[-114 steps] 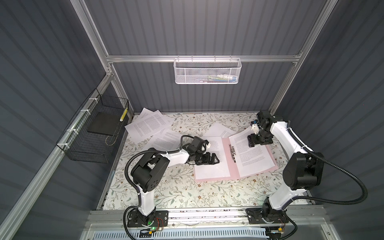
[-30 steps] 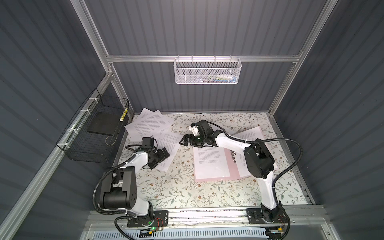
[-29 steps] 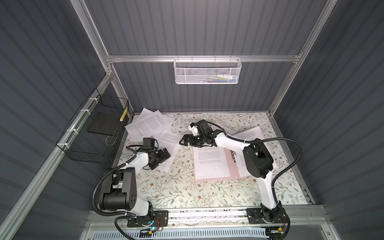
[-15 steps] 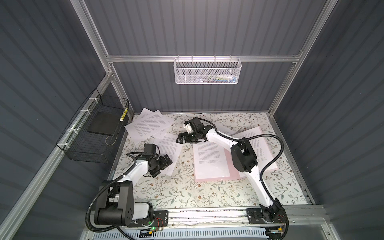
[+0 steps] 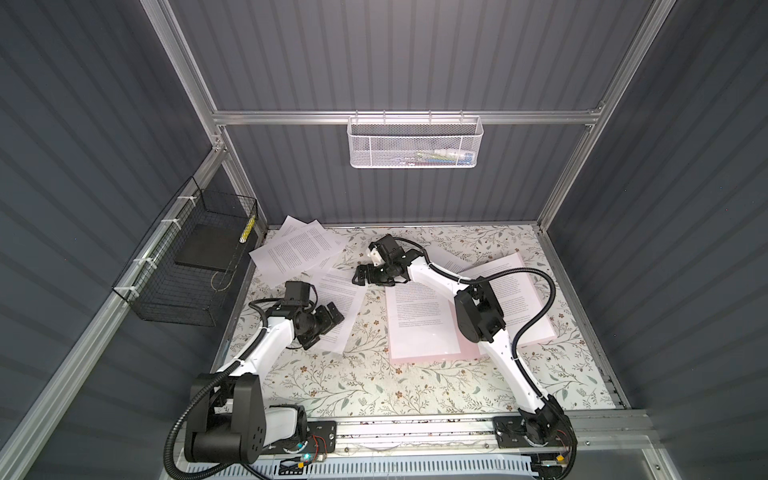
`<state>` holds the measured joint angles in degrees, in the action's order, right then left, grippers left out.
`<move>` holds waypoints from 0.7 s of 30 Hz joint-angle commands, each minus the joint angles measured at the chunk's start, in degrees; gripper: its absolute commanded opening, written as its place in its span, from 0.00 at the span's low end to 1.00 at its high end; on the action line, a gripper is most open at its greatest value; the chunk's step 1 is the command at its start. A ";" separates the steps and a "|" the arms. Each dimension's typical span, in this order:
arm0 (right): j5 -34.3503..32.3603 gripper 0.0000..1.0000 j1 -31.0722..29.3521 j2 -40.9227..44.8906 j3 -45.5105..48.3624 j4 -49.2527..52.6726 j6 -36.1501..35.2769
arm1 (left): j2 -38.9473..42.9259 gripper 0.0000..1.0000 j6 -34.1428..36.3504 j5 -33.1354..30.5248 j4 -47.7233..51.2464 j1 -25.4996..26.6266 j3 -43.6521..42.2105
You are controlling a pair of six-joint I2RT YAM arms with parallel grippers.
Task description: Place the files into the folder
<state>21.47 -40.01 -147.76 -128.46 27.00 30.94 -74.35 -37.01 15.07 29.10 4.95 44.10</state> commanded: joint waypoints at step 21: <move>0.38 0.93 0.28 -6.92 -7.35 -0.95 6.71 | -7.31 1.00 -0.89 -1.55 -2.25 1.13 -5.01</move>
<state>22.61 -39.53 -152.38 -134.65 23.92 37.12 -81.84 -38.98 14.59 23.79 6.66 41.50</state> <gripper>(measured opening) 0.930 0.997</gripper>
